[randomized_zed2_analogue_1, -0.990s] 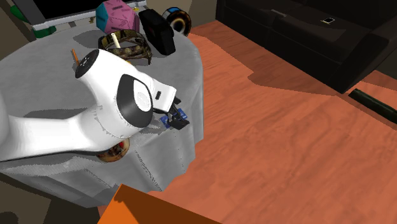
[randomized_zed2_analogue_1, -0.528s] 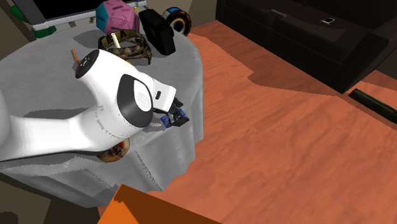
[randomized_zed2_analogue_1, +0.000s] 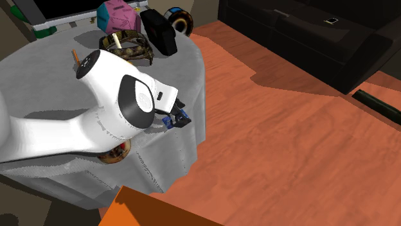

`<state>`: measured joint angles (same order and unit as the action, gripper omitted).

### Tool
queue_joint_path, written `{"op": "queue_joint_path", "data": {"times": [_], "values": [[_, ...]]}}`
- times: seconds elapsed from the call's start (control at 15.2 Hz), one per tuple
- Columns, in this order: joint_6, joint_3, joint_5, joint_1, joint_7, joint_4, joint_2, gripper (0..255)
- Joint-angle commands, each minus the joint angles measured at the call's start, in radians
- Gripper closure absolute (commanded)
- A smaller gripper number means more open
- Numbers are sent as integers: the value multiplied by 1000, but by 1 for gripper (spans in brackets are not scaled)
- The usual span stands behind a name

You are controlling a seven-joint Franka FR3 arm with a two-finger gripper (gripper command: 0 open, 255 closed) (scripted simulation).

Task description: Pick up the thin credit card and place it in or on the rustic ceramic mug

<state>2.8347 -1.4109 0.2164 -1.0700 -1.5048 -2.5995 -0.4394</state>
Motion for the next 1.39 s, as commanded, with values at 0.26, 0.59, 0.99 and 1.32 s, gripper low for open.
{"op": "queue_joint_path", "data": {"times": [0.26, 0.59, 0.99, 1.32], "values": [[-54, 111, -21, 107, 40, 8, -2, 255], [-121, 231, -58, 220, 96, 25, -20, 255], [-201, 342, -102, 322, 161, 53, -50, 255], [-268, 413, -132, 381, 209, 83, -77, 255]]}}
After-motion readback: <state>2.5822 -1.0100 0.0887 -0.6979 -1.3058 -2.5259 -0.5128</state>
